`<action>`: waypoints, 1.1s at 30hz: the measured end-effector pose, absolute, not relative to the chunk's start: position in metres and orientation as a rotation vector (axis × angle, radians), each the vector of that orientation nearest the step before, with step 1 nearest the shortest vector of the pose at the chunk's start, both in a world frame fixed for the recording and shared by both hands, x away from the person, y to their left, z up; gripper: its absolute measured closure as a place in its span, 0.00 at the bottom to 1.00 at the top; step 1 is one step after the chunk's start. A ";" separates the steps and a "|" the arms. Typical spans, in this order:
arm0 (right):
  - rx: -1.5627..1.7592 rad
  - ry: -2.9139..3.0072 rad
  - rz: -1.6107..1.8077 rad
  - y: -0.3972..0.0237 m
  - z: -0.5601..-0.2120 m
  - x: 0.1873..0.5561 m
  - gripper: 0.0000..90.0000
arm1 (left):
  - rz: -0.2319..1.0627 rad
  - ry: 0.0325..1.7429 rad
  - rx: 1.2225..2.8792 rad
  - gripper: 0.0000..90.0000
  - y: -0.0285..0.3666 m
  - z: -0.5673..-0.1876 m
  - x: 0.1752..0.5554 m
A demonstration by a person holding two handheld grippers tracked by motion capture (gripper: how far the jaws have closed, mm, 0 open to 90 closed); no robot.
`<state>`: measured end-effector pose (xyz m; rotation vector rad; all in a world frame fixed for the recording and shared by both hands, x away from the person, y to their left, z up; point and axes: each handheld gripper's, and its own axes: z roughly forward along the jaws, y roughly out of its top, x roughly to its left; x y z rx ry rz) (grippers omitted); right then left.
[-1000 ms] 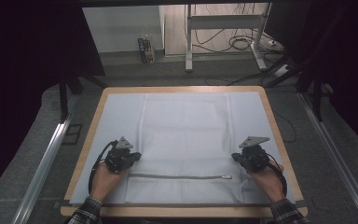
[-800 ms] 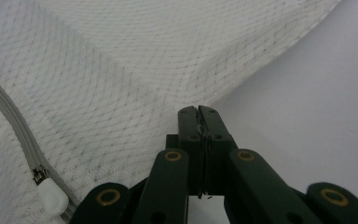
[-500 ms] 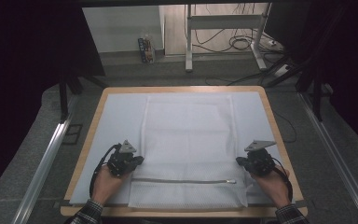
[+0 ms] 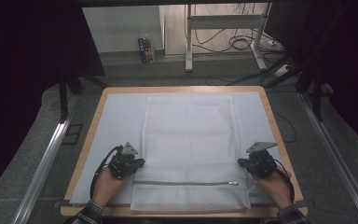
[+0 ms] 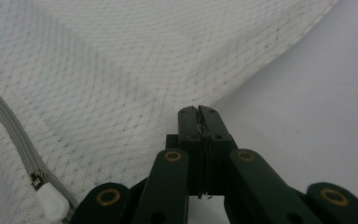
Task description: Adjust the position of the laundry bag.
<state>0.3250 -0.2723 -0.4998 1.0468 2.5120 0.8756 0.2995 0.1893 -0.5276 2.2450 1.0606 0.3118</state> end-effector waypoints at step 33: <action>0.991 2.479 0.934 -0.269 -0.511 0.334 0.19 | 0.441 1.121 2.207 0.03 0.191 -0.532 0.304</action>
